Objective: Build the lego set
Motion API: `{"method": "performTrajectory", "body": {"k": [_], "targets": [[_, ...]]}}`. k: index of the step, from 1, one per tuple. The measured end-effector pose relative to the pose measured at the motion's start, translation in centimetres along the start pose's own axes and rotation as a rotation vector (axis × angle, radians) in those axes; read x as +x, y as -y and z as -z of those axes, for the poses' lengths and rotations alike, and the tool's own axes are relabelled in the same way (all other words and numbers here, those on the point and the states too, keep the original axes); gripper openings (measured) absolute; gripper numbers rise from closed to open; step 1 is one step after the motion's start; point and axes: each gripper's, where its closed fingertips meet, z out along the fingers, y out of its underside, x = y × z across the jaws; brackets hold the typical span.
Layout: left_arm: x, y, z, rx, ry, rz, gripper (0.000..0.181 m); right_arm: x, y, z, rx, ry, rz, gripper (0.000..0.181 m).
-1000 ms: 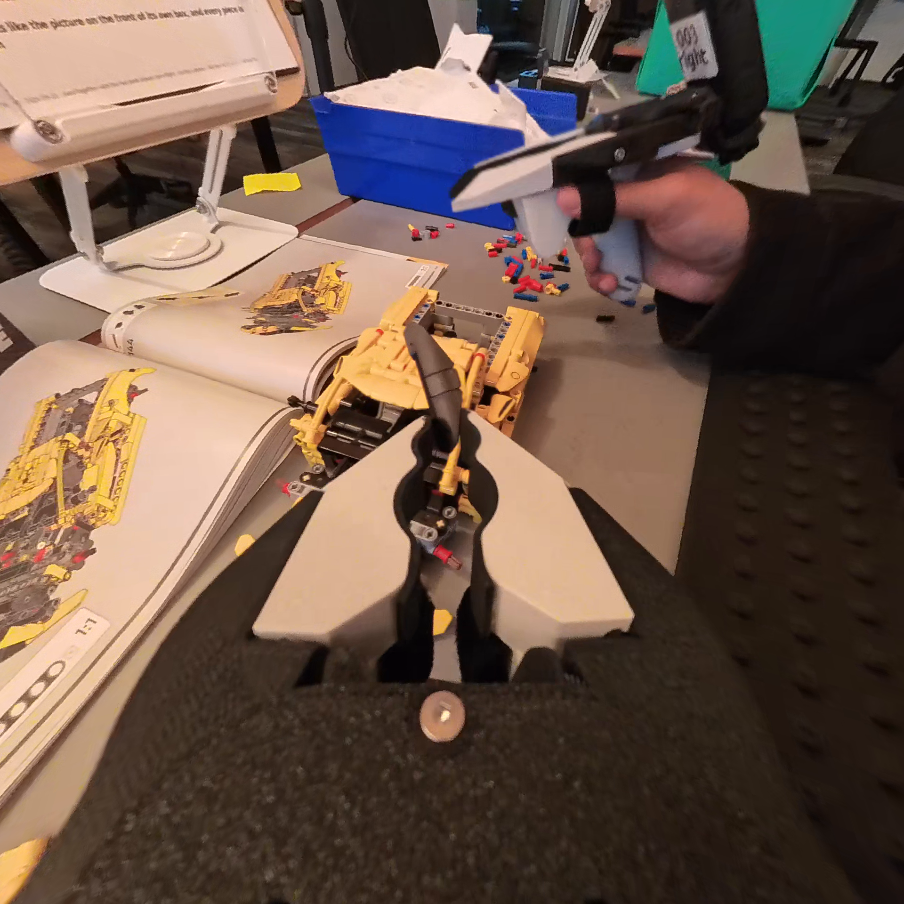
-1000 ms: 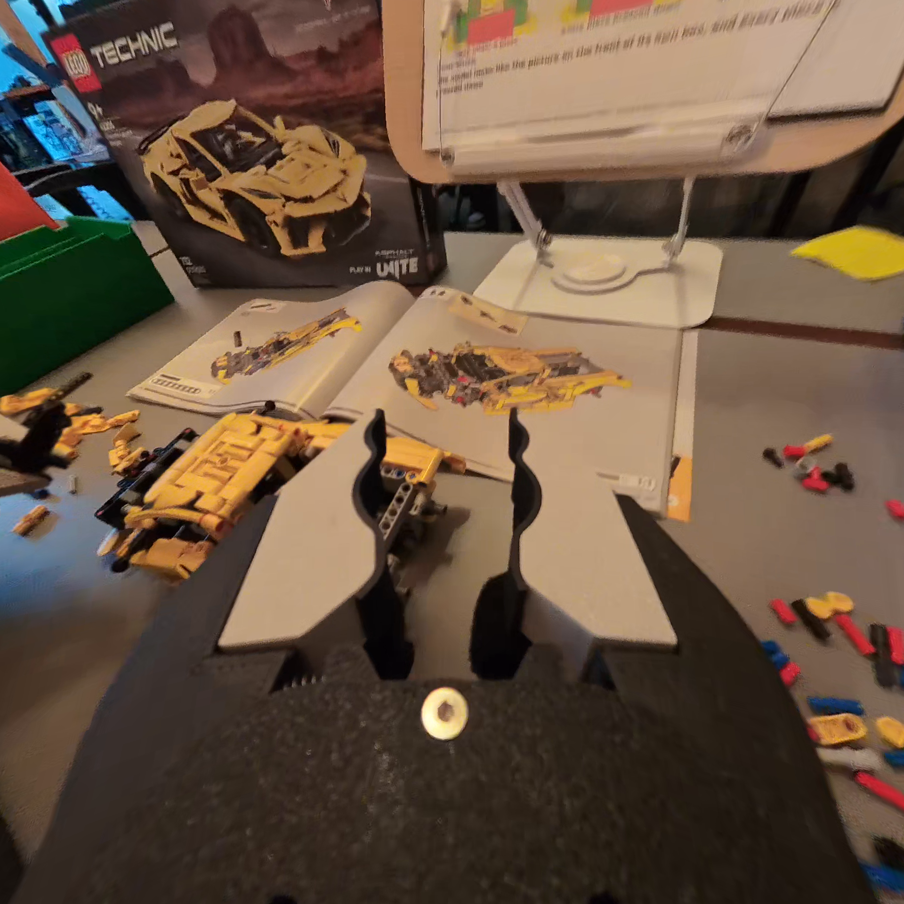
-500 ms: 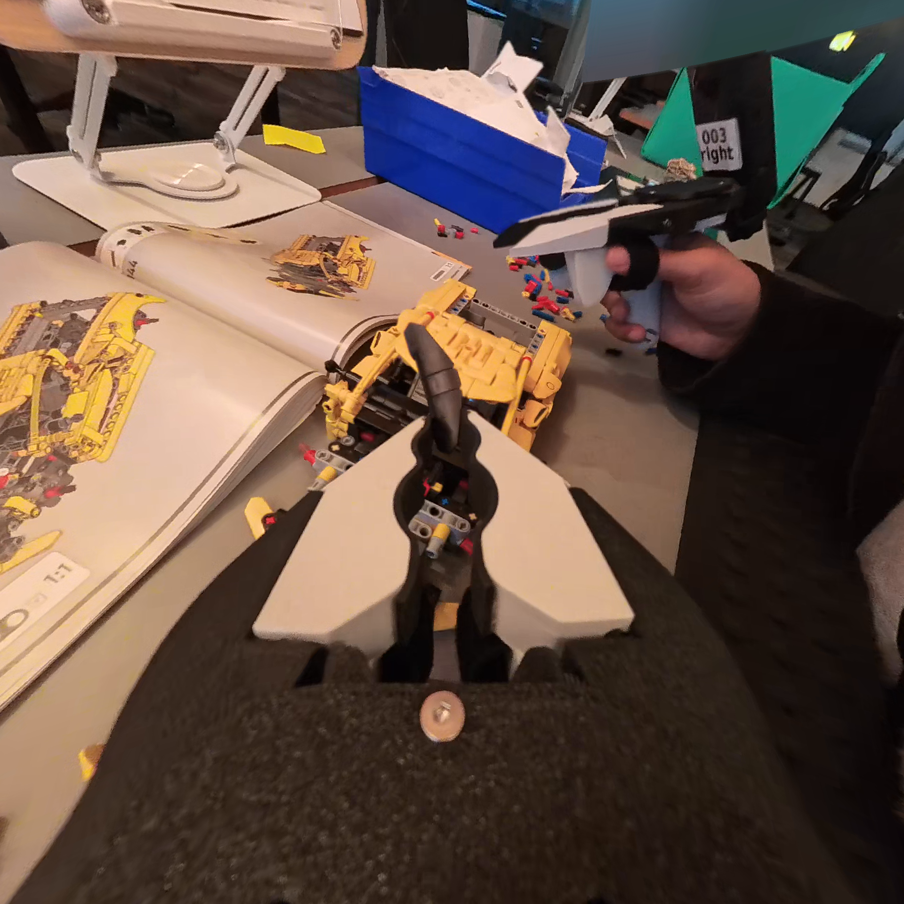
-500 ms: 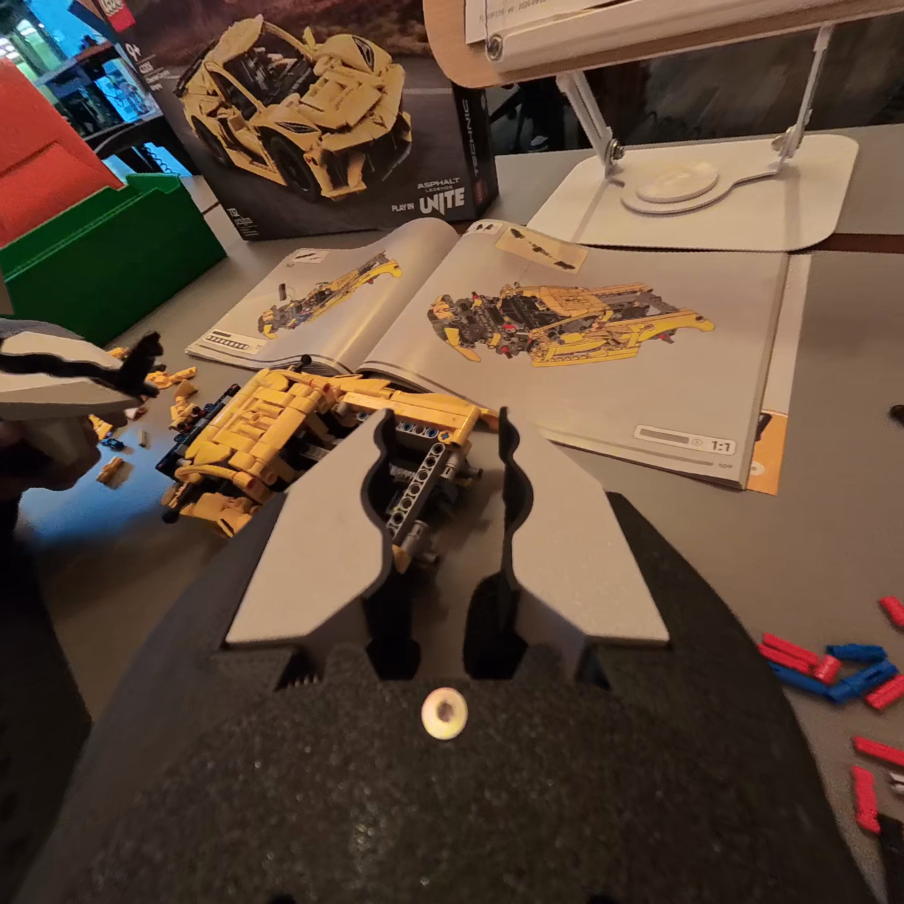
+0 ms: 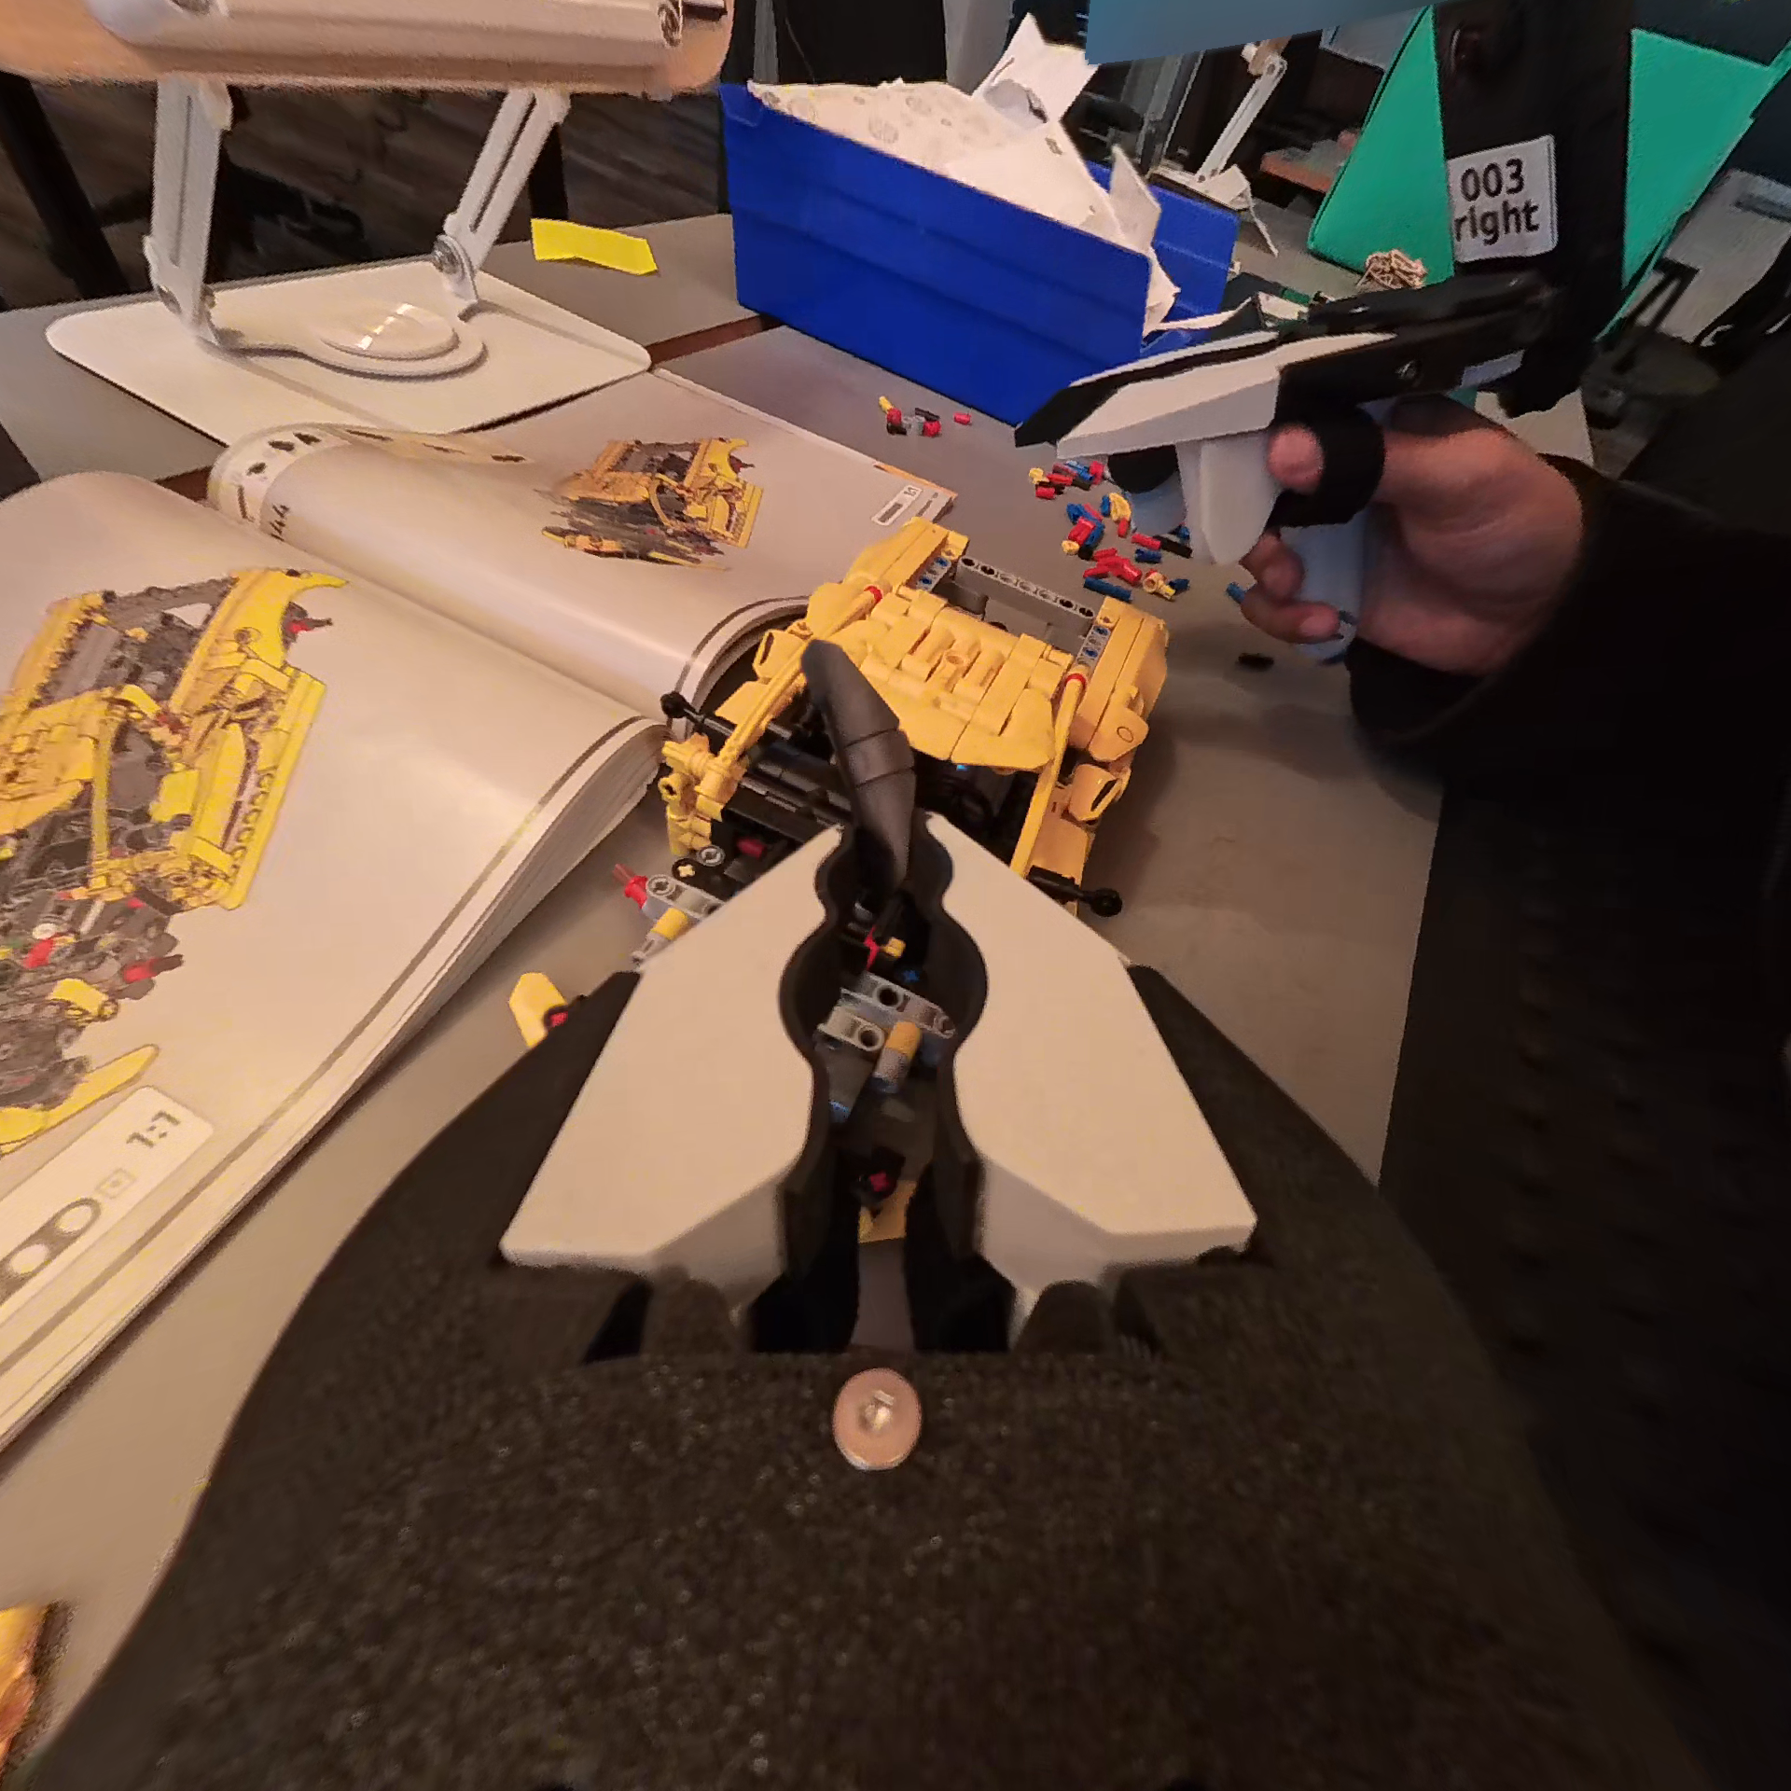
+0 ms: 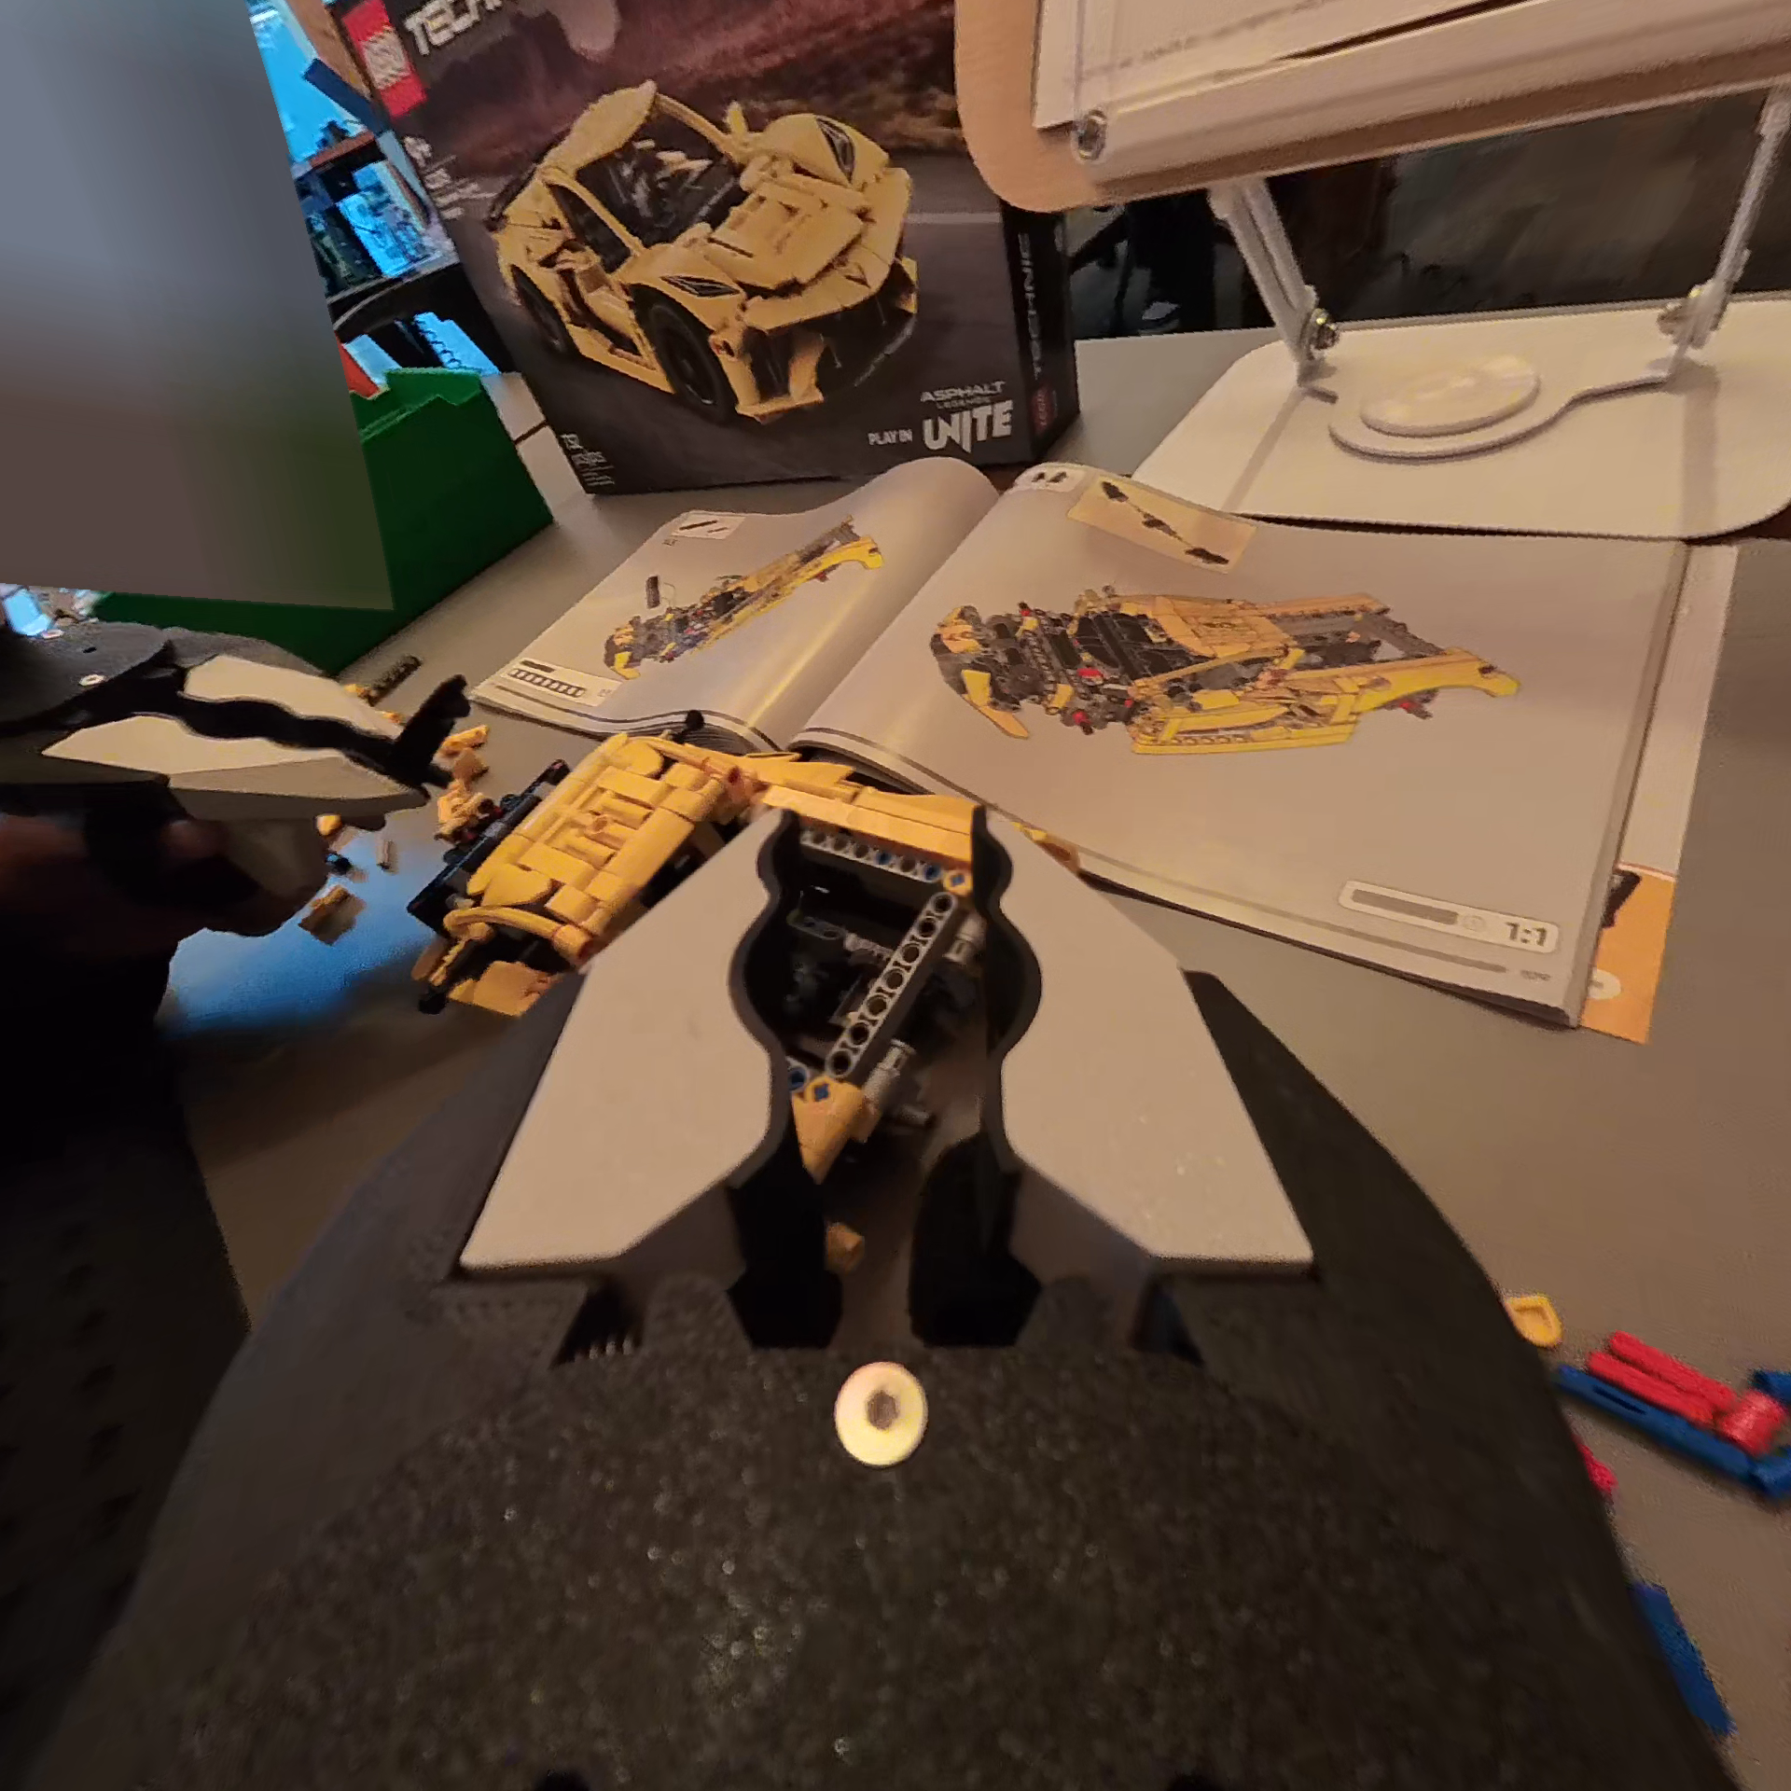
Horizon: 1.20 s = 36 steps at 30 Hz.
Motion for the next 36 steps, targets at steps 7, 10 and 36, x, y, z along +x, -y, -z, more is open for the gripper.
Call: {"method": "performTrajectory", "body": {"k": [7, 10, 36], "targets": [[0.6, 1.3, 1.0, 0.054, 0.049, -0.106, 0.009, -2.4, 0.3, -0.1, 0.018, 0.078, 0.048, 0.026], [0.9, 1.2, 0.8, 0.042, 0.067, -0.15, 0.01, -2.9, 0.5, 0.0, 0.031, 0.095, 0.058, 0.025], [5.9, -0.9, -1.2, -0.03, 0.266, -1.25, 0.009, -15.2, -3.6, 1.1, -0.245, 0.714, -0.06, 0.029]]}}
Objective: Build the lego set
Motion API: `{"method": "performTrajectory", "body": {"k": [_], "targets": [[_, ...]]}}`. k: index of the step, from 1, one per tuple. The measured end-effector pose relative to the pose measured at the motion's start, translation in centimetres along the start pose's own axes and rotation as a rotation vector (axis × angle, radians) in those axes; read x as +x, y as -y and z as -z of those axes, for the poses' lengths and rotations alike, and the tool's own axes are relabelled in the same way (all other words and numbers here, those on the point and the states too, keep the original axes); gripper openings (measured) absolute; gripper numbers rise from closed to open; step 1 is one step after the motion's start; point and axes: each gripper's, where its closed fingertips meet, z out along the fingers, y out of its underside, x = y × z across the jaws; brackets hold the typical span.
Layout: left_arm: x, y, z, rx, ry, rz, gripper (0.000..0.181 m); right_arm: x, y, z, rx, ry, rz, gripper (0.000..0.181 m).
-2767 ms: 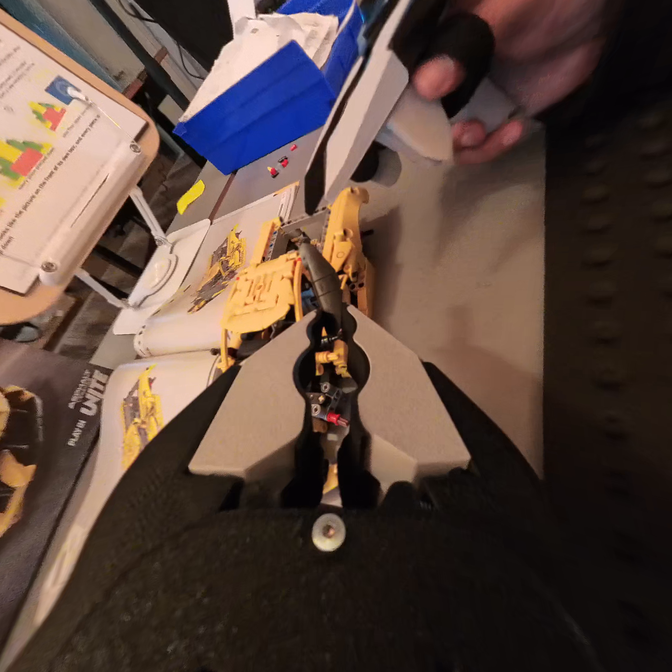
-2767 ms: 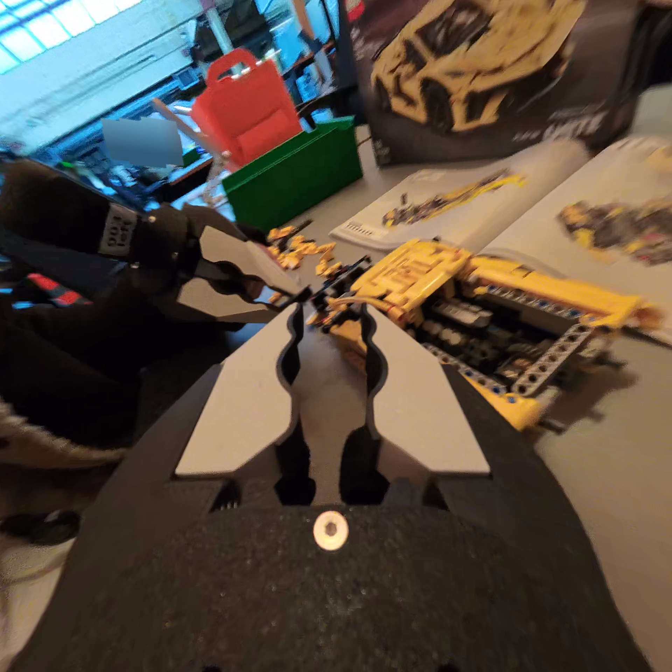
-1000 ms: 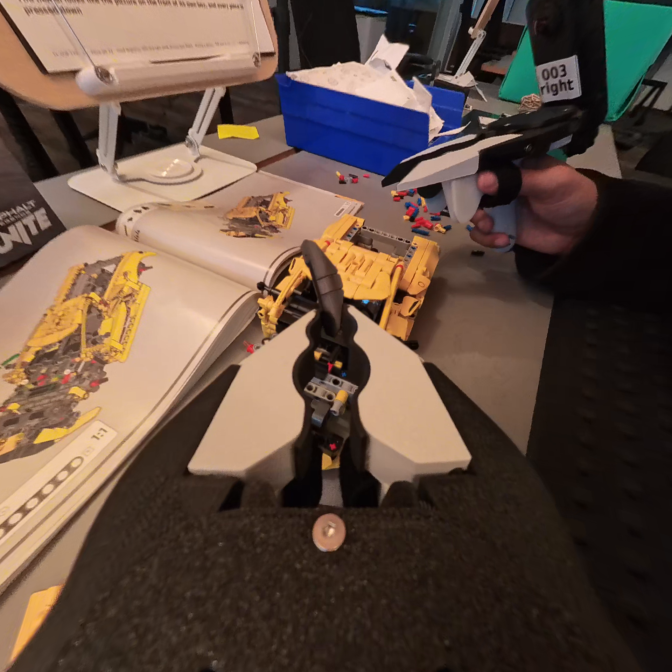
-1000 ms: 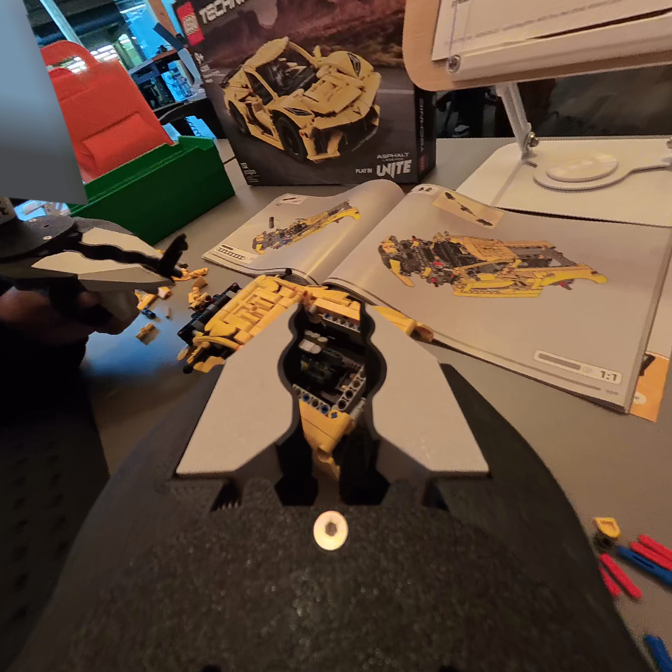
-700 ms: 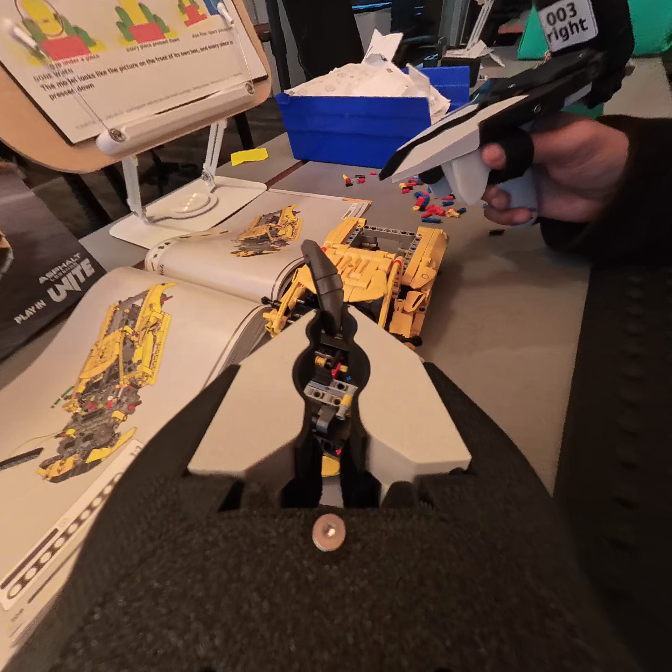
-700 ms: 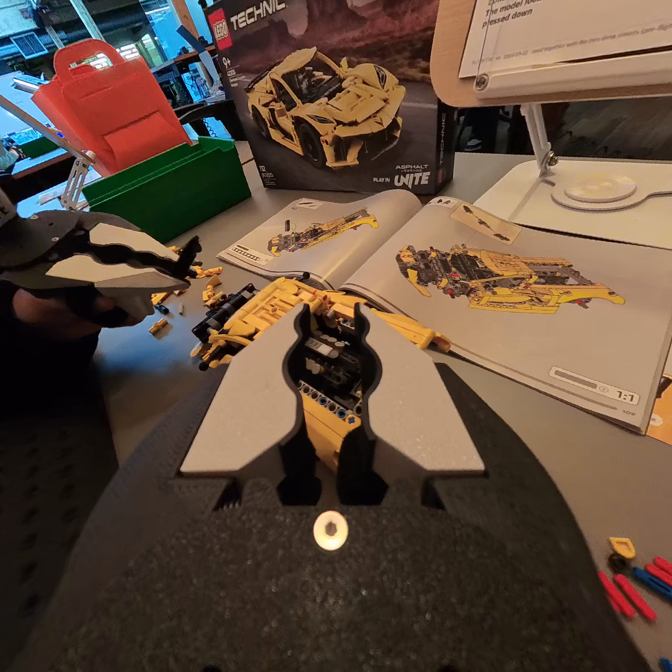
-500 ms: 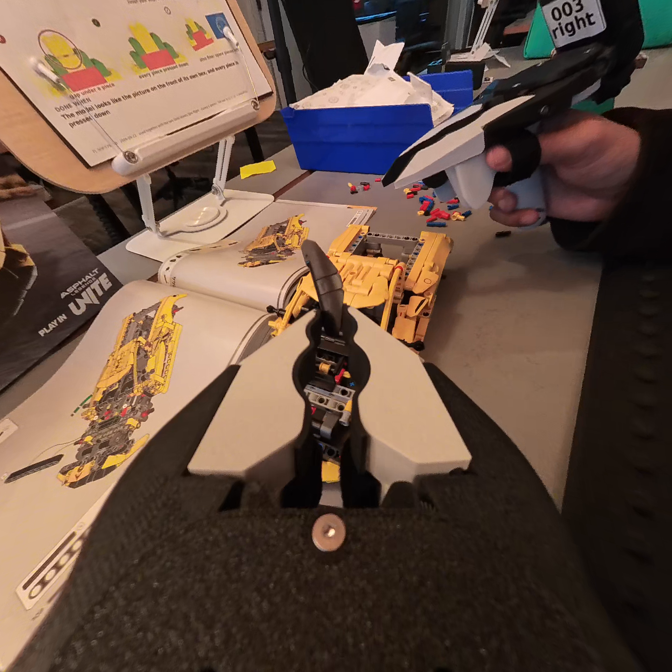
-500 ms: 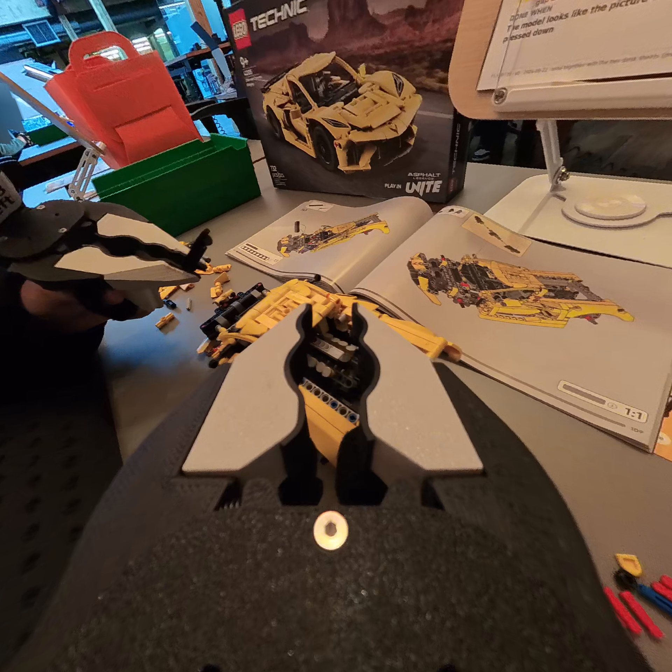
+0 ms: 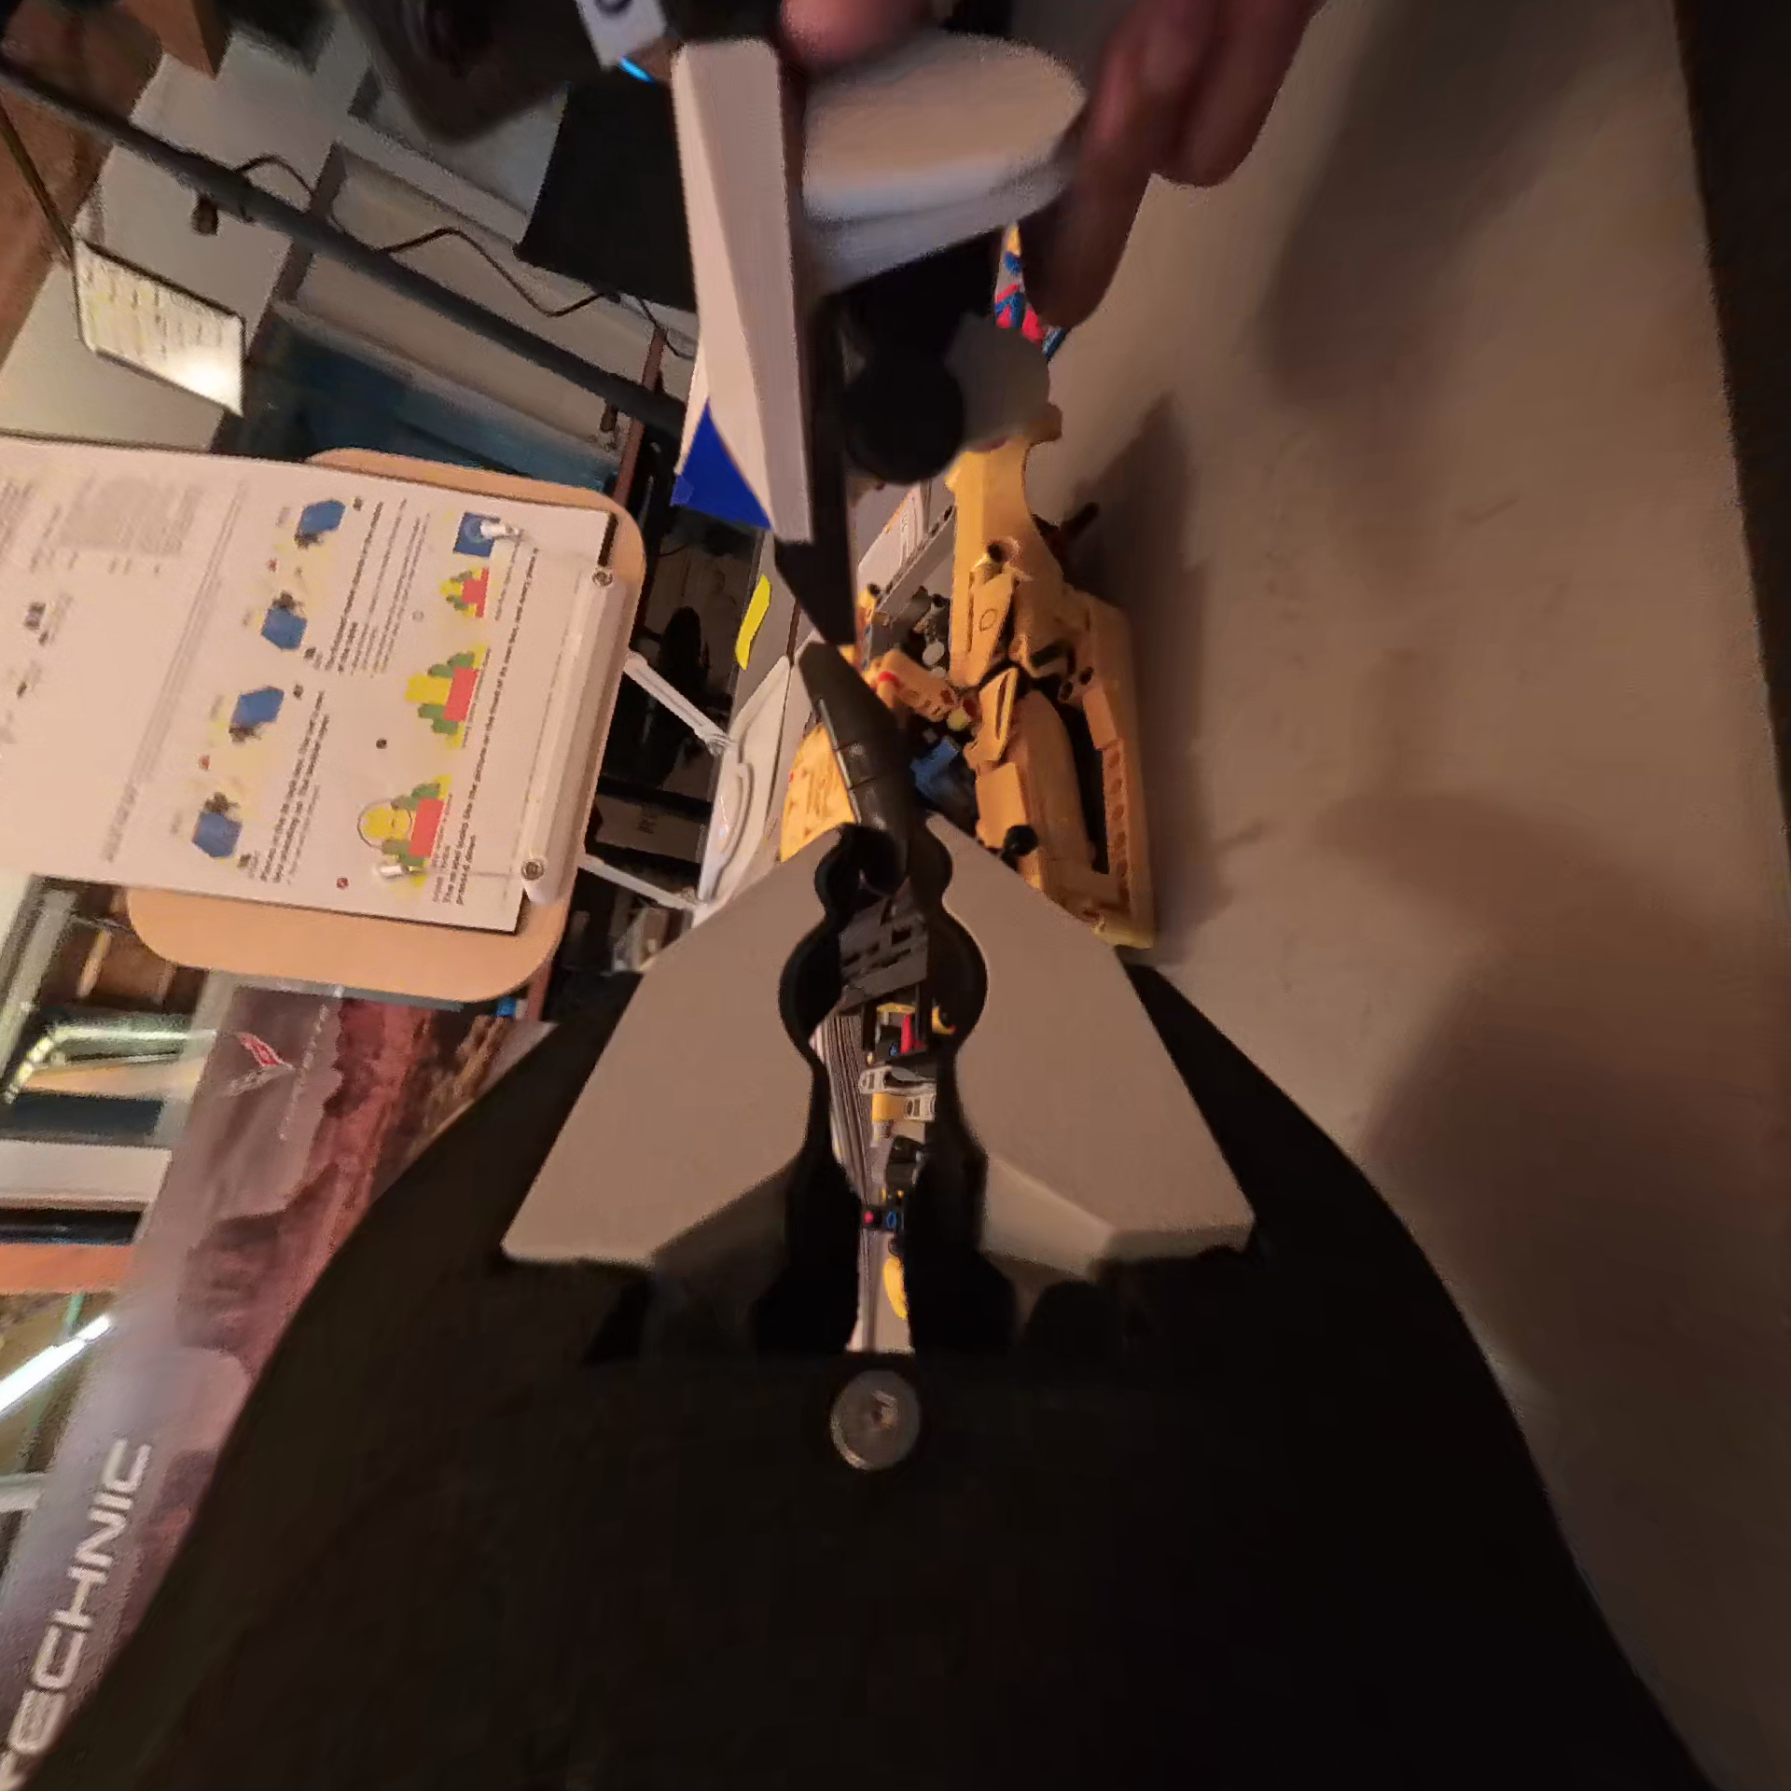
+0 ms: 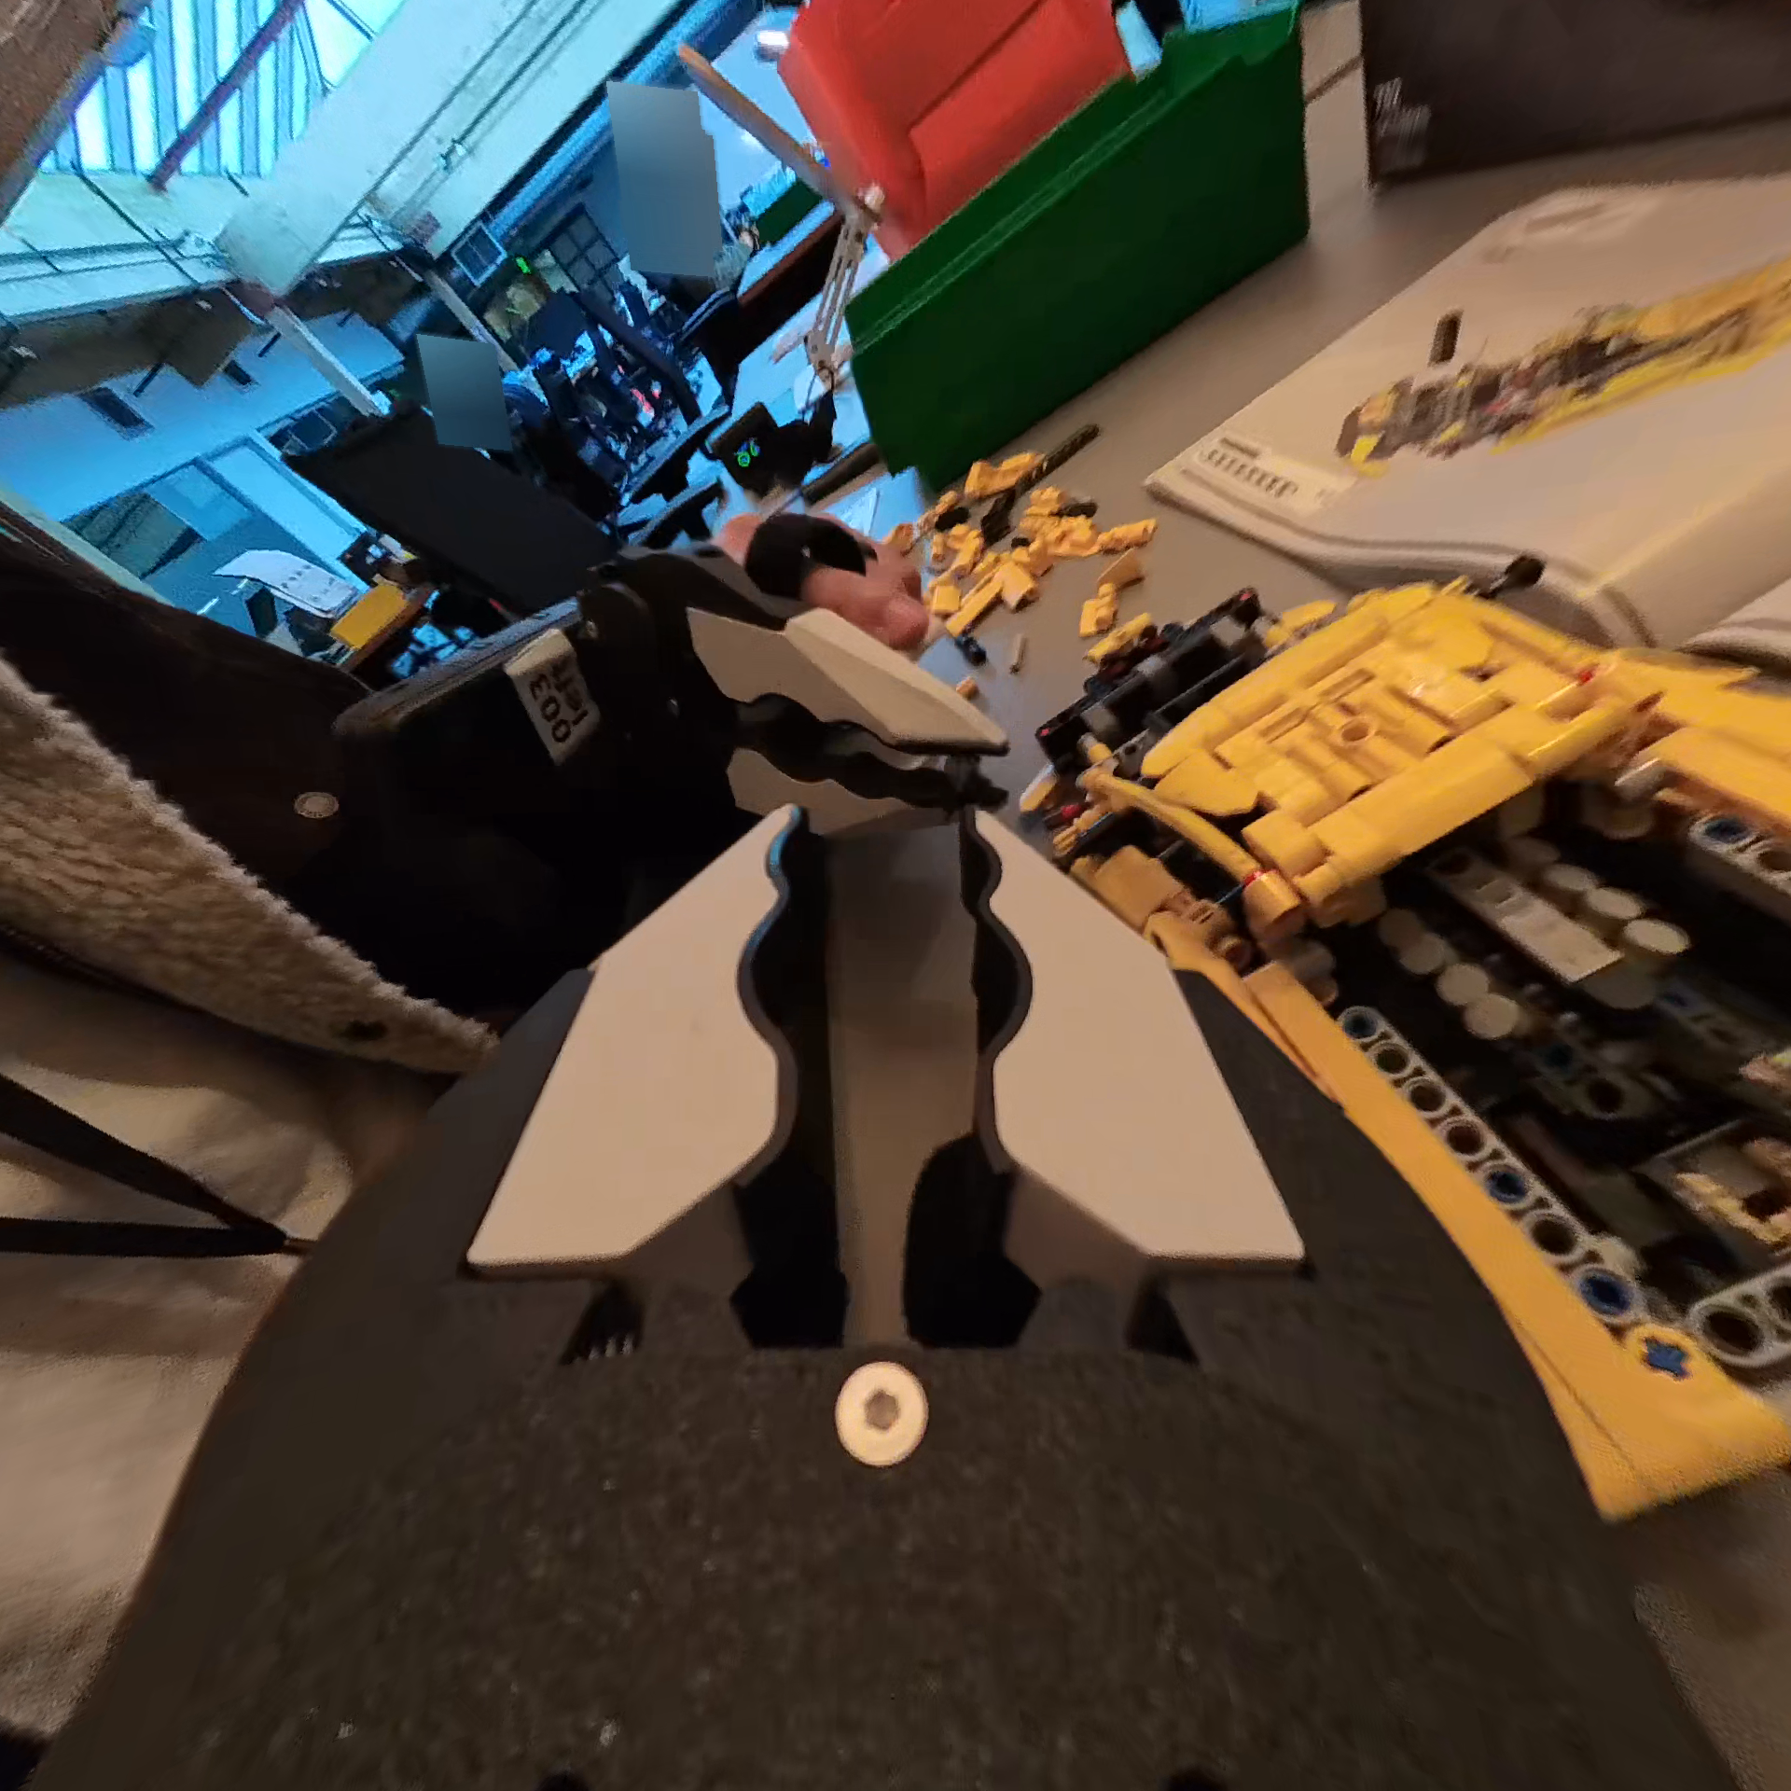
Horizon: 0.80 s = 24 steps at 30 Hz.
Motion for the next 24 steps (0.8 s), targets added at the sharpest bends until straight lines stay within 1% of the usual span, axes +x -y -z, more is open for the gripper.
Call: {"method": "performTrajectory", "body": {"k": [2, 5, 6, 7, 9, 10, 12, 14, 16, 19, 20, 22, 24], "targets": [[0.4, 0.2, 0.0, -0.006, -0.011, -0.024, 0.01, 0.3, -0.7, -0.5, -0.041, -0.025, -0.02, 0.028], [0.8, 0.0, 0.0, -0.038, -0.024, -0.025, 0.01, 0.9, -0.9, -0.5, -0.052, -0.064, -0.026, 0.013], [0.8, 0.1, 0.0, -0.041, -0.028, -0.016, 0.009, 1.1, -0.9, -0.5, -0.048, -0.077, -0.03, 0.01], [1.0, 0.4, 0.1, -0.032, -0.038, -0.004, 0.009, 1.2, -0.9, -0.4, -0.051, -0.085, -0.033, 0.011], [1.4, 0.8, 0.3, -0.017, -0.068, 0.013, 0.01, 1.4, -1.1, -0.2, -0.055, -0.105, -0.051, 0.02], [2.1, 1.0, 0.6, -0.012, -0.12, 0.037, 0.009, 1.1, -1.2, 0.1, -0.059, -0.102, -0.058, 0.021], [4.8, 1.3, 1.6, 0.006, -0.316, 0.113, 0.009, 0.9, -2.4, 0.4, -0.113, -0.149, -0.041, 0.027], [7.7, 0.7, 2.8, -0.006, -0.531, 0.175, 0.01, 1.2, -4.4, 0.2, -0.197, -0.238, 0.051, 0.029], [8.8, 0.2, 3.5, -0.001, -0.646, 0.192, 0.01, 1.3, -6.2, -0.7, -0.258, -0.298, 0.133, 0.029], [9.1, -0.6, 4.0, -0.02, -0.727, 0.193, 0.01, 1.8, -7.5, -1.4, -0.311, -0.365, 0.188, 0.028], [9.1, -0.7, 4.3, -0.013, -0.753, 0.205, 0.01, 1.8, -7.5, -1.4, -0.309, -0.365, 0.194, 0.028], [9.0, -1.1, 4.5, -0.008, -0.772, 0.208, 0.011, 1.0, -7.6, -2.0, -0.3, -0.311, 0.192, 0.028], [8.8, -1.6, 4.5, -0.021, -0.764, 0.207, 0.011, 1.0, -8.2, -2.8, -0.341, -0.299, 0.228, 0.03]]}}
